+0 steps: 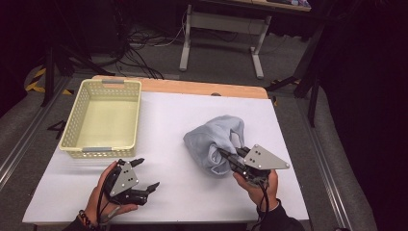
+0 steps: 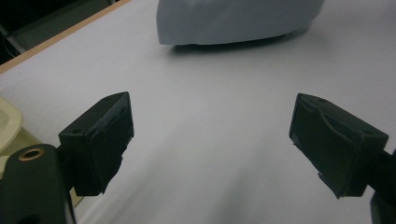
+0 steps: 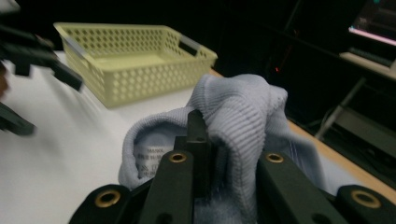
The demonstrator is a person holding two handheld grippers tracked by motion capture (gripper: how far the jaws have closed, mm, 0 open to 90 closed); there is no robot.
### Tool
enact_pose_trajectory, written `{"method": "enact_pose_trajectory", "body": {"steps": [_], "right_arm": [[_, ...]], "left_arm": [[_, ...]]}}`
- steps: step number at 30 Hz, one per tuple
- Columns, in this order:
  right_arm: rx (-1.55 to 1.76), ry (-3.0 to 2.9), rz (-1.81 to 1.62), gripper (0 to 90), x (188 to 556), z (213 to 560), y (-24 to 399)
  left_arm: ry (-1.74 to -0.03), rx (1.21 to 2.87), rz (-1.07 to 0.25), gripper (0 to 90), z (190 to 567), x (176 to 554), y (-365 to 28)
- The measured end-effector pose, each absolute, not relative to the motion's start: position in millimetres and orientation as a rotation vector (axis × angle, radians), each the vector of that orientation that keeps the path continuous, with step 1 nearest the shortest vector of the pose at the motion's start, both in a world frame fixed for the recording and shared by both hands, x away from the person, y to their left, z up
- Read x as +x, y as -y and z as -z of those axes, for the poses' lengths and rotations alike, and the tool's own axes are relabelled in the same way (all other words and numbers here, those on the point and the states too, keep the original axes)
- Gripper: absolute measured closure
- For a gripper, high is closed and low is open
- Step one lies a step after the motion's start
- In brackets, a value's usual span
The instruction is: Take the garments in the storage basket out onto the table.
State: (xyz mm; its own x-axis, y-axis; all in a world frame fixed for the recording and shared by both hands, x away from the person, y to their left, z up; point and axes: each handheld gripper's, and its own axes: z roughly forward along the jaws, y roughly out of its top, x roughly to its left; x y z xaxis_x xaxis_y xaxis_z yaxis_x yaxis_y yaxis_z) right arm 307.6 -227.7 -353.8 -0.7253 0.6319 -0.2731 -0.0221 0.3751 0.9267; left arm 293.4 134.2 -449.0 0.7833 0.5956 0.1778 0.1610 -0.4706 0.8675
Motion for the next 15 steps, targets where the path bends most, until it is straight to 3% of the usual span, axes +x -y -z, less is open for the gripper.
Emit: {"method": "enact_pose_trajectory", "body": {"steps": [7, 15], "right_arm": [[0.421, -1.997, -1.542, 80.9, 295, 328, 211], [0.44, -2.066, -1.504, 80.7, 293, 341, 213]], "left_arm": [[-0.565, 2.02, -0.581, 14.4, 448, 293, -134], [-0.565, 2.027, -0.584, 14.5, 448, 294, -133]]}}
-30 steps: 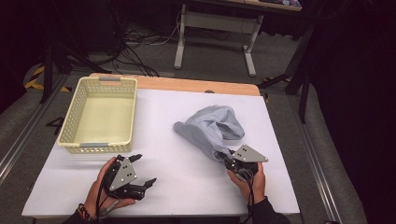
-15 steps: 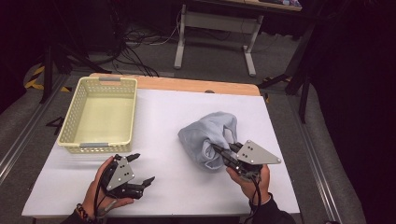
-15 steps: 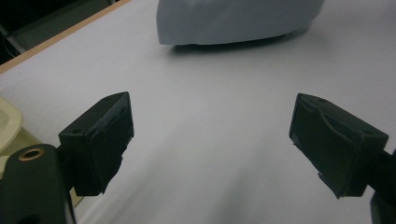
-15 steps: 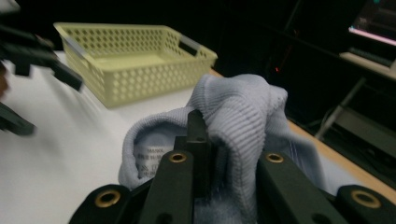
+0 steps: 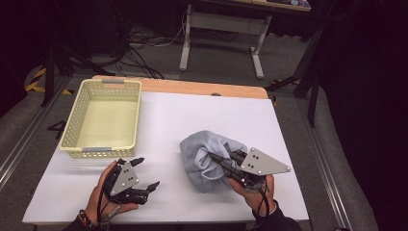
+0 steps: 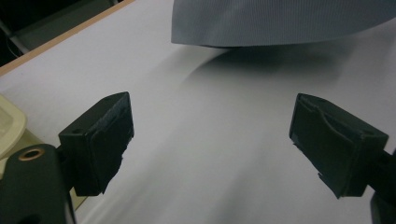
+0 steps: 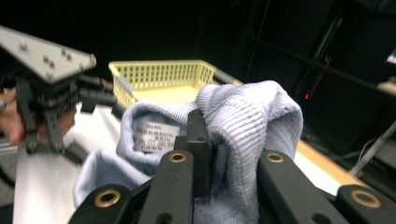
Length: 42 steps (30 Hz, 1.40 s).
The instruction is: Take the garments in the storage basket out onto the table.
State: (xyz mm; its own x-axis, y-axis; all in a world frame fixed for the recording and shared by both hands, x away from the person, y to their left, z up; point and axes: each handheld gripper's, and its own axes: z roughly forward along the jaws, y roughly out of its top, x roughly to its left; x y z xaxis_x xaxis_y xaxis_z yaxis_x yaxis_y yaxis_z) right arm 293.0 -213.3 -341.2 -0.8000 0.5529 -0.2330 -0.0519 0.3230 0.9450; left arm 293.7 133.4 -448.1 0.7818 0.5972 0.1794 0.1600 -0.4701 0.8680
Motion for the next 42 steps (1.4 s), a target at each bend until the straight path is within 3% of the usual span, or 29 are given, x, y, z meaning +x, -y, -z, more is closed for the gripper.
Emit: {"method": "enact_pose_trajectory", "body": {"steps": [14, 18, 31, 35, 39, 40, 41, 42], "right_arm": [[0.813, -2.105, -1.139, 79.8, 305, 392, 293], [0.863, -2.084, -0.975, 79.2, 319, 407, 301], [0.879, -2.027, -0.978, 79.1, 337, 434, 314], [0.898, -2.014, -1.004, 78.8, 341, 438, 316], [0.909, -2.016, -1.018, 77.6, 341, 438, 317], [0.917, -2.012, -1.023, 75.5, 341, 438, 317], [0.942, -1.998, -1.023, 68.3, 342, 437, 318], [0.942, -1.998, -1.023, 68.3, 342, 437, 318]], "left_arm": [[-0.552, 2.103, -0.544, 18.0, 457, 313, -98], [-0.58, 2.136, -0.537, 23.1, 460, 329, -82], [-0.576, 2.152, -0.429, 20.0, 469, 385, -29], [-0.594, 2.106, -0.418, 29.3, 467, 401, -22], [-0.569, 2.085, -0.402, 50.6, 464, 405, -16], [-0.551, 2.068, -0.394, 50.6, 462, 406, -14], [-0.543, 2.053, -0.398, 65.5, 460, 406, -13], [-0.532, 2.039, -0.397, 65.5, 459, 405, -14]]}}
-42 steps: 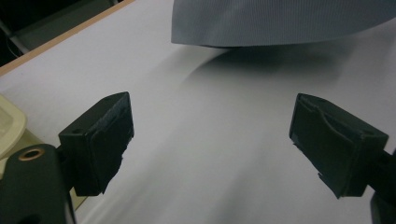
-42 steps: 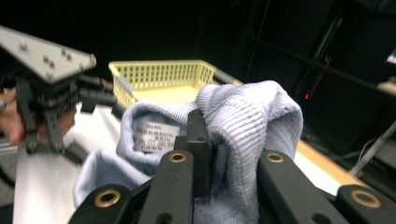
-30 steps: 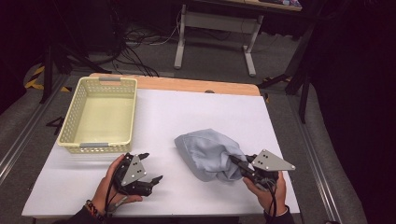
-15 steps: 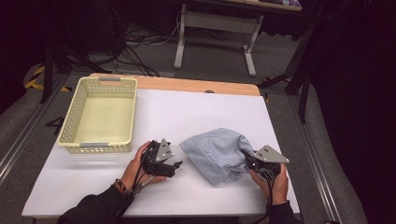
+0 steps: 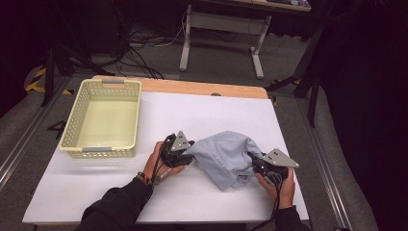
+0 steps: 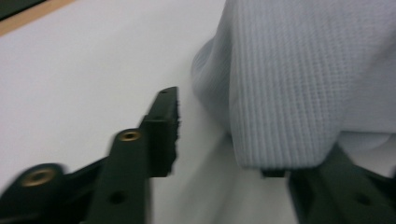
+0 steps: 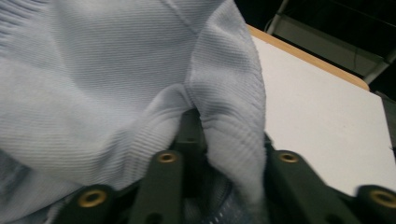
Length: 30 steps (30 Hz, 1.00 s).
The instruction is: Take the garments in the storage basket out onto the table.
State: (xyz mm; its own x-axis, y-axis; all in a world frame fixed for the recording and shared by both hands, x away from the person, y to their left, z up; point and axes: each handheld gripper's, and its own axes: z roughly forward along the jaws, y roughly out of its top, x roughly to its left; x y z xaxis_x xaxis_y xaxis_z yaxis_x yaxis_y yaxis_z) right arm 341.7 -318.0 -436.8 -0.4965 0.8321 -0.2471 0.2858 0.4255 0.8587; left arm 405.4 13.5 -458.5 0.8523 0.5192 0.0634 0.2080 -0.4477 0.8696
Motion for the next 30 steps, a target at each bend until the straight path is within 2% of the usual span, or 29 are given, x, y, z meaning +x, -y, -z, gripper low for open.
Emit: {"method": "enact_pose_trajectory", "body": {"steps": [1, 2, 4, 6, 7, 10, 13, 16, 17, 18, 22, 28, 30], "right_arm": [[0.981, -1.99, -1.035, 55.8, 342, 436, 320], [1.001, -1.977, -1.031, 48.4, 342, 435, 321], [1.05, -1.943, -1.019, 37.3, 340, 431, 323], [1.057, -1.931, -1.03, 34.7, 339, 428, 324], [1.071, -1.898, -1.062, 29.8, 335, 419, 326], [1.062, -1.854, -1.104, 29.2, 327, 406, 326], [1.062, -1.834, -1.128, 29.3, 322, 397, 324], [1.044, -1.895, -1.177, 33.8, 317, 393, 315], [1.023, -1.945, -1.21, 34.1, 315, 394, 307], [1.023, -1.945, -1.21, 34.1, 315, 394, 307], [0.864, -2.163, -1.273, 39.3, 303, 401, 263], [0.77, -2.333, -1.204, 34.2, 300, 426, 219], [0.785, -2.352, -1.218, 38.2, 303, 432, 214]], "left_arm": [[-0.522, 1.998, -0.422, 79.8, 453, 403, -16], [-0.52, 1.971, -0.429, 86.6, 449, 403, -19], [-0.526, 1.934, -0.437, 87.7, 441, 400, -24], [-0.53, 1.926, -0.472, 87.9, 436, 398, -26], [-0.54, 1.913, -0.509, 87.9, 430, 395, -28], [-0.544, 1.882, -0.584, 87.9, 413, 385, -37], [-0.546, 1.875, -0.718, 87.9, 389, 369, -53], [-0.552, 1.88, -0.746, 87.9, 383, 362, -60], [-0.557, 1.899, -0.803, 87.9, 379, 354, -67], [-0.557, 1.899, -0.803, 88.0, 379, 354, -67], [-0.613, 1.897, -0.86, 88.0, 381, 339, -91], [-0.642, 1.89, -0.851, 87.9, 387, 327, -109], [-0.628, 1.889, -0.848, 87.9, 385, 323, -112]]}}
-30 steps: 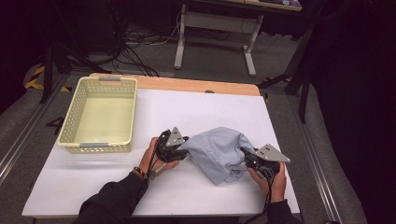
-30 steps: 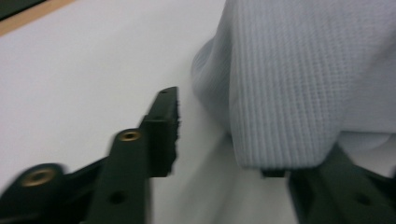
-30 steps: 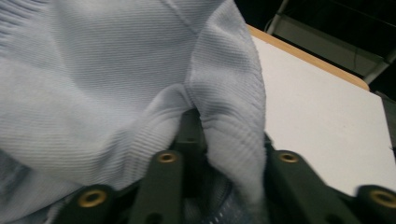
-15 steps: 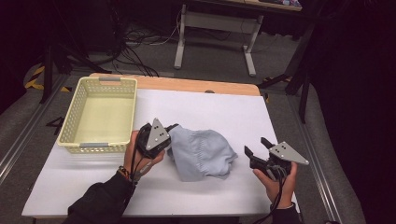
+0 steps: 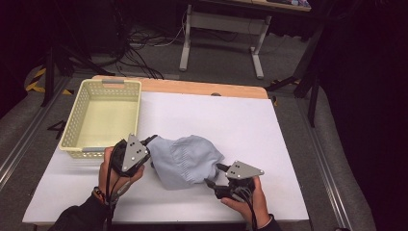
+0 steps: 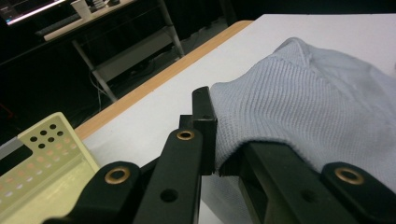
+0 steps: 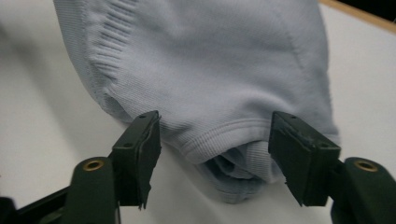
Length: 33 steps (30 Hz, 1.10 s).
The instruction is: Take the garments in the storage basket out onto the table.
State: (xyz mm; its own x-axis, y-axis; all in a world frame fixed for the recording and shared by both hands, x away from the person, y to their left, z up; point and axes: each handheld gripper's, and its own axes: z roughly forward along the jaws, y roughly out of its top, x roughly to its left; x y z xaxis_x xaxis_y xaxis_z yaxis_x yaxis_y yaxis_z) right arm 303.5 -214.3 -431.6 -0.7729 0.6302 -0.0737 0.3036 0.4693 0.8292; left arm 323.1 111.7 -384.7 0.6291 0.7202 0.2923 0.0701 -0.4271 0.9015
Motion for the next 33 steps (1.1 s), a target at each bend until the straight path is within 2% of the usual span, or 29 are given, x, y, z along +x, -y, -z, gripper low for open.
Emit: {"method": "enact_pose_trajectory", "body": {"steps": [4, 5, 7, 10, 11, 12, 17, 18, 21, 23, 25, 27, 28, 30, 33], "right_arm": [[0.759, -2.391, -1.176, 45.3, 306, 441, 209], [0.76, -2.388, -1.169, 58.8, 307, 445, 210], [0.752, -2.396, -1.174, 67.5, 306, 446, 211], [0.723, -2.405, -1.165, 75.3, 304, 446, 210], [0.715, -2.405, -1.168, 75.3, 304, 446, 210], [0.708, -2.405, -1.163, 80.0, 303, 445, 210], [0.704, -2.373, -1.182, 82.1, 302, 437, 218], [0.707, -2.325, -1.197, 82.5, 298, 427, 228], [0.729, -2.259, -1.235, 82.7, 295, 415, 241], [0.756, -2.184, -1.265, 82.8, 292, 403, 256], [0.791, -2.099, -1.279, 83.2, 289, 391, 277], [0.812, -2.069, -1.282, 83.4, 288, 388, 284], [0.831, -2.042, -1.28, 83.5, 289, 386, 292], [0.912, -1.981, -1.274, 83.7, 292, 387, 312], [0.974, -1.94, -1.251, 83.7, 295, 390, 325]], "left_arm": [[-0.608, 1.897, -0.83, 87.9, 386, 317, -111], [-0.597, 1.906, -0.823, 87.8, 388, 315, -110], [-0.594, 1.907, -0.815, 87.8, 389, 314, -109], [-0.588, 1.9, -0.795, 87.8, 390, 314, -109], [-0.588, 1.9, -0.795, 87.7, 390, 314, -109], [-0.593, 1.904, -0.794, 87.7, 391, 314, -109], [-0.601, 1.886, -0.764, 85.6, 394, 316, -112], [-0.602, 1.877, -0.755, 80.7, 394, 316, -113], [-0.589, 1.848, -0.729, 78.7, 395, 316, -114], [-0.575, 1.846, -0.704, 70.9, 395, 316, -113], [-0.522, 1.862, -0.676, 68.8, 396, 313, -107], [-0.499, 1.866, -0.657, 61.6, 397, 311, -105], [-0.456, 1.877, -0.631, 61.6, 396, 310, -103], [-0.409, 1.877, -0.564, 47.8, 395, 307, -99], [-0.4, 1.86, -0.53, 40.0, 393, 302, -99]]}}
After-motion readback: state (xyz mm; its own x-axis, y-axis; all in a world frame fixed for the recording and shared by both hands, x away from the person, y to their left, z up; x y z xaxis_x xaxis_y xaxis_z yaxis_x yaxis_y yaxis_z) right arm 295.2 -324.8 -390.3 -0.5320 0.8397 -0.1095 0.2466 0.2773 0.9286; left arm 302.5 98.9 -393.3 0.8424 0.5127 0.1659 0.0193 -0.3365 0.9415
